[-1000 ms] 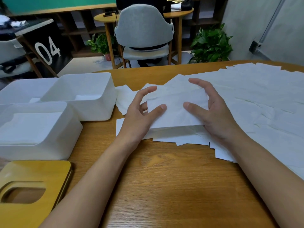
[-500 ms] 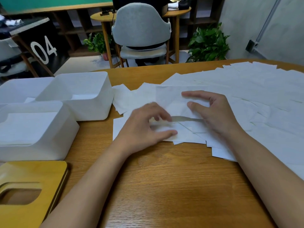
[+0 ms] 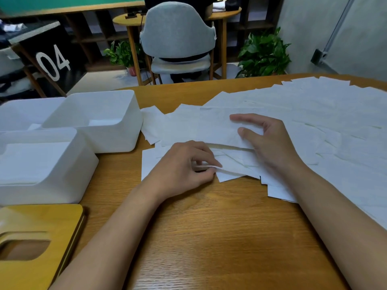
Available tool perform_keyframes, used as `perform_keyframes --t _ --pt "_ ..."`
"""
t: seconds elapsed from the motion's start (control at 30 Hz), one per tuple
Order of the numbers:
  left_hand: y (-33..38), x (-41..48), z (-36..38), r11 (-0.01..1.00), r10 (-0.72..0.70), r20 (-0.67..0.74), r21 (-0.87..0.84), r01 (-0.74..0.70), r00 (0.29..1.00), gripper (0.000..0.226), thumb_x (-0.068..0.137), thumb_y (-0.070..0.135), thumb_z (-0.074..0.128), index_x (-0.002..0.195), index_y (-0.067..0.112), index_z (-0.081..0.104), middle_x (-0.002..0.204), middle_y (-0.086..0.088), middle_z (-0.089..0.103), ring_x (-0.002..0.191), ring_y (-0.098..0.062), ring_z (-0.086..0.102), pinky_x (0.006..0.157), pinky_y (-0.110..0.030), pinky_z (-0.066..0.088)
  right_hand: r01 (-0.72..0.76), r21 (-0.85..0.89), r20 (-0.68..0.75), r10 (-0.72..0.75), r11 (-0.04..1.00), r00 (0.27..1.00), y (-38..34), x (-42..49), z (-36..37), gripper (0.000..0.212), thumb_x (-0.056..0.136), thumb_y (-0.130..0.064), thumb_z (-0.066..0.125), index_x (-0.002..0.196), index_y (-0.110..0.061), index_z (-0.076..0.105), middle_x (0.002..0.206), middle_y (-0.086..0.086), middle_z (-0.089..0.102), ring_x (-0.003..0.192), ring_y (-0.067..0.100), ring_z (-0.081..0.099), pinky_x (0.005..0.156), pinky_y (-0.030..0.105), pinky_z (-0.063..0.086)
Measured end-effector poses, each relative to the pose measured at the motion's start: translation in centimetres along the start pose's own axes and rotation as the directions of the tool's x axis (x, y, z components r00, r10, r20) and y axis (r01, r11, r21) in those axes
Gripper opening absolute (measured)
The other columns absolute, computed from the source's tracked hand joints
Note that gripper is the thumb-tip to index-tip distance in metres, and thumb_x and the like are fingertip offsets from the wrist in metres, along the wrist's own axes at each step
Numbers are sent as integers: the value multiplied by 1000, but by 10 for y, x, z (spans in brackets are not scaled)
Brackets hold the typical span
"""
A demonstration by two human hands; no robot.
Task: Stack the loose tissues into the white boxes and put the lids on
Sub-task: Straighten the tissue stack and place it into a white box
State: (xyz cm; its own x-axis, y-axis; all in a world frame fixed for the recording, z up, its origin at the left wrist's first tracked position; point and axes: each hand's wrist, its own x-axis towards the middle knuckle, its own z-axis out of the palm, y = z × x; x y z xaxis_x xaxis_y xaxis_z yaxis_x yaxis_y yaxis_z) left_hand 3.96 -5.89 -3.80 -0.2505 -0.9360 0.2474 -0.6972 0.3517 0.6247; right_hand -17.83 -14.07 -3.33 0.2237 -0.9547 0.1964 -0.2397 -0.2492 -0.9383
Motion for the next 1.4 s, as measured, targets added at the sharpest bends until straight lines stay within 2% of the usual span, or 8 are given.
perform_keyframes --t 0.2,0.37,0.43,0.57,0.8,1.03,1.23,1.4 --pt "4 1 -7 984 -87 -161 -169 59 983 12 96 15 72 97 25 79 96 16 76 99 -7 69 84 -23 51 -16 93 55 10 996 998 -13 -5 3 23 104 -23 61 111 -31 81 120 -23 74 118 -9 60 103 21 45" --pt "-1 4 -12 922 -212 -330 -379 77 920 9 98 17 73 99 23 79 99 14 77 100 -8 70 84 -28 54 -67 209 178 30 976 984 -19 -13 4 61 96 -67 49 111 -17 81 112 4 77 109 24 72 99 47 53" --pt "-3 5 -15 902 -258 -366 -424 87 894 11 98 20 74 107 24 80 105 16 77 104 -6 70 86 -28 55 -7 228 196 -39 974 980 -19 -15 4 65 94 -63 57 107 -3 76 107 19 75 105 35 72 95 49 54" --pt "-1 6 -20 870 -290 -380 -487 76 878 21 96 21 77 117 22 77 108 9 77 105 -10 71 82 -30 59 92 209 225 -140 973 964 -23 -19 8 20 95 -36 66 108 -27 78 107 -8 80 104 11 74 86 20 55" --pt "1 6 -16 909 -277 -382 -400 112 882 29 90 31 83 117 34 74 90 6 78 77 -21 67 60 -29 48 147 96 224 -165 985 961 -16 -15 12 52 97 -26 74 143 -44 56 137 -17 62 119 6 62 94 27 55" --pt "-1 8 -15 914 -277 -416 -392 105 866 24 91 33 83 113 33 75 90 6 76 82 -22 68 62 -36 50 188 55 234 -196 981 952 -14 -13 14 73 98 -24 69 153 -55 33 163 -24 33 153 17 35 119 61 37" --pt "-6 10 -15 863 -397 -371 -461 205 839 22 98 39 72 120 36 72 117 18 70 113 -1 64 87 -20 47 156 235 191 -203 959 960 -17 -14 10 61 99 -1 68 141 -31 36 151 6 47 120 26 66 87 40 61" --pt "-1 9 -14 842 -398 -347 -506 188 849 23 97 30 76 119 37 72 86 -10 59 71 -10 63 64 -29 44 130 213 182 -170 968 969 -19 -15 8 38 99 -6 68 125 -28 51 125 4 63 102 21 69 77 32 59"
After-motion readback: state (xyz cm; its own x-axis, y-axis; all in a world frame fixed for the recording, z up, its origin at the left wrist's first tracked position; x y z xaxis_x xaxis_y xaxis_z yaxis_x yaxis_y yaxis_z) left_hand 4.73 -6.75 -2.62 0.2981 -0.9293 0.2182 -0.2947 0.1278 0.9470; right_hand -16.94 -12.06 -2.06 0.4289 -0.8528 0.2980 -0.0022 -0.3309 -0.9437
